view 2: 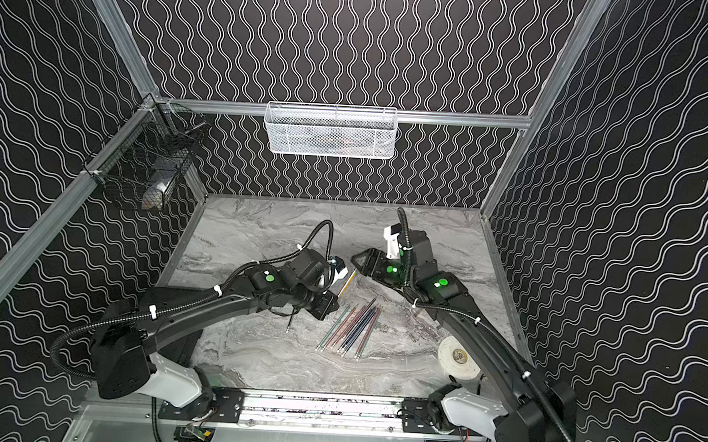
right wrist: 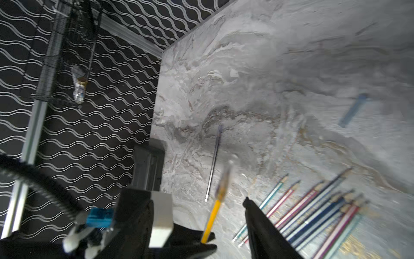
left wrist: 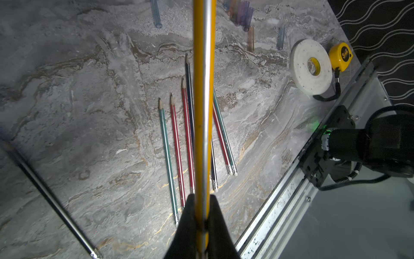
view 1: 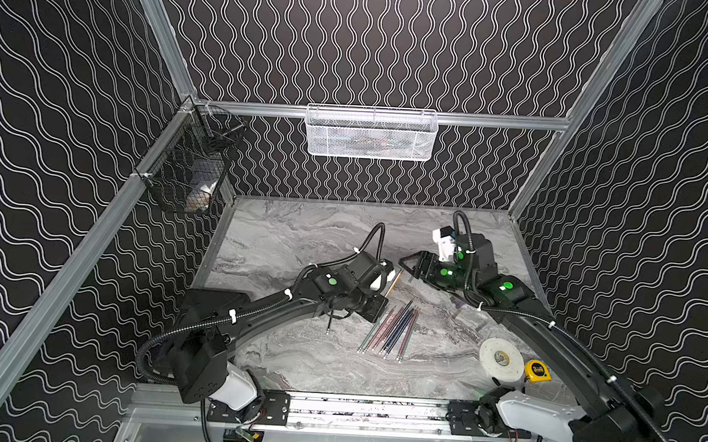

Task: Remove the protective cover of the pencils
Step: Adjust the pencil.

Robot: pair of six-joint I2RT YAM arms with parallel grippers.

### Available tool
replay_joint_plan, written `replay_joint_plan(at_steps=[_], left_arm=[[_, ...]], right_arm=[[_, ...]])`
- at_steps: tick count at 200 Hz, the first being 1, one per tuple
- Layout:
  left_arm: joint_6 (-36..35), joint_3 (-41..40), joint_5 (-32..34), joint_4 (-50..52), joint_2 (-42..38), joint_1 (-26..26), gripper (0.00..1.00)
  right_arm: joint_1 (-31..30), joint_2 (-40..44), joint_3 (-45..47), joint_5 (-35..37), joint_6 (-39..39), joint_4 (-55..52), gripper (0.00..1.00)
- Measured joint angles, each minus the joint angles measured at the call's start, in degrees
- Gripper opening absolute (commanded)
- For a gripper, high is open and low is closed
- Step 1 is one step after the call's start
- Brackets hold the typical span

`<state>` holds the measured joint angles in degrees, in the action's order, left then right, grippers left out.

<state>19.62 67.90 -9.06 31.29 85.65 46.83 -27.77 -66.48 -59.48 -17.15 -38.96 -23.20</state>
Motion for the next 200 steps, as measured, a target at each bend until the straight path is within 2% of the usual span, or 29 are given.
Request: replay_joint_plan(at_steps=[31,57,89,132,161,200], left_arm=[[-0.5,2.4,2.7,1.8,-1.1,0.3,0.00],[-4.9,6.1,3.0,5.2,-0.7,0.3,0.00],[-9.3,3.9,2.1,6.7,0.5,-0.3,0.00],[-12.1,1.7,0.3,7.8,-2.2,-2.9,0.00],[-14.4,3.5,-1.5,8.6,1.4,-6.0,0.00],[-16.5,3.4,-4.8,9.9,2.4,-6.2,0.00]], right_arm=[[0.8,3.6,1.3,2.7,2.7,-6.5,0.65],[0.8,6.9,5.5,3.8,3.0,-8.0,0.65],[0.9,6.8,9.6,4.1,2.0,-7.7,0.64],[0.9,6.0,11.6,0.4,1.9,-5.4,0.61],[0.9,7.7,14.2,-3.3,0.8,-1.2,0.59],[1.2,6.1,13.4,-4.8,0.6,1.3,0.58]])
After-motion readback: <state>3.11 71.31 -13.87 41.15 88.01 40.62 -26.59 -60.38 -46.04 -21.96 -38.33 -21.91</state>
